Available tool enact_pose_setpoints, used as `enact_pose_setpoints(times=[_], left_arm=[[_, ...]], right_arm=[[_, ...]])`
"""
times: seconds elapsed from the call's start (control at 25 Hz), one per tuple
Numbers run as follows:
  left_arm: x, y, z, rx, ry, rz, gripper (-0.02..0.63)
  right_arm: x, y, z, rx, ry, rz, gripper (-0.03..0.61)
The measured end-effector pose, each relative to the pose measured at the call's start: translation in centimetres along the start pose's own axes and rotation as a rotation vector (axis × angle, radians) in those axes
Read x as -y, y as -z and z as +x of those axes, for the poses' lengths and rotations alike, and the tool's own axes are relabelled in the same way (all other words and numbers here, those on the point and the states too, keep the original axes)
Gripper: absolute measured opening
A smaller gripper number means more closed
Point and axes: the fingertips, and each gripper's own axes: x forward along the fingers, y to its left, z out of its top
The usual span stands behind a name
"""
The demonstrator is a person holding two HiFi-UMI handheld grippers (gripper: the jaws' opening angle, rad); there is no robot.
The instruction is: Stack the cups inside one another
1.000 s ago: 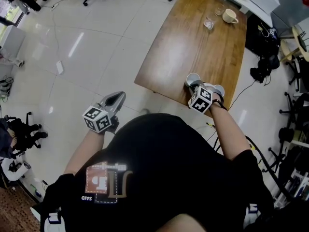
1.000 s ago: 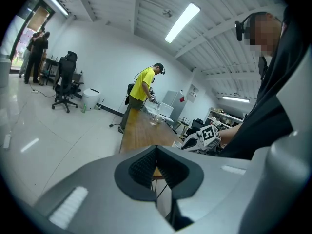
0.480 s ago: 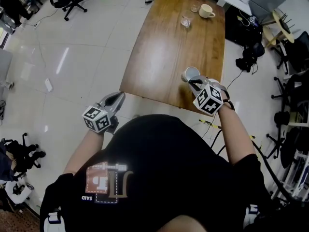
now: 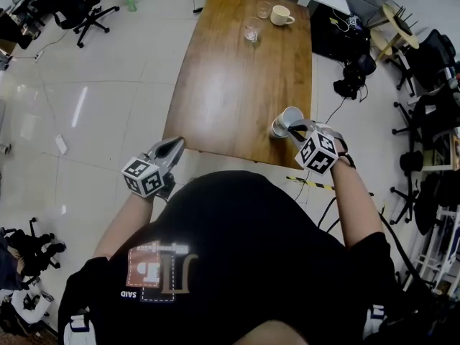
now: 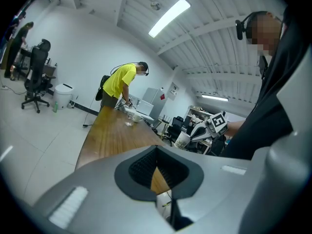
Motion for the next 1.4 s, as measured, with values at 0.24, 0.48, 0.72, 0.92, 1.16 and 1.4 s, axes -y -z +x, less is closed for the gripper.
enact_pose_setpoints(times=[0.24, 0.48, 0.72, 0.92, 1.16, 1.4], left_arm=[[-0.1, 0.3, 0.0, -0.006, -0.015, -0.008, 0.002], [-0.4, 0.9, -1.1, -0.018, -0.041, -0.016, 0.002], [-0.9, 1.4, -1.7, -0.036, -0.044, -0.017, 0.002], [-0.9, 1.1, -1.1, -0.038, -0.022, -0.008, 0.002], [-0.1, 0.0, 0.7, -0.033, 0.024, 0.016, 0.002], [1.8, -1.4, 3.5, -0.029, 0.081, 0.056, 0.002]], right_arm=[[-1.5, 1.7, 2.0, -0.030, -0.048, 0.005, 0.026], [-2.9, 3.2, 4.8, -0.058, -0.080, 0.009, 0.028], [-3.3, 3.3, 6.4, -0.042, -0.086, 0.075, 0.073], [-1.9, 2.2, 4.3, 0.039, -0.013, 0.163, 0.081], [2.0, 1.9, -3.2, 0.323, 0.147, 0.532, 0.072], [0.0, 9.3, -5.0, 0.537, 0.202, 1.020, 0.045]])
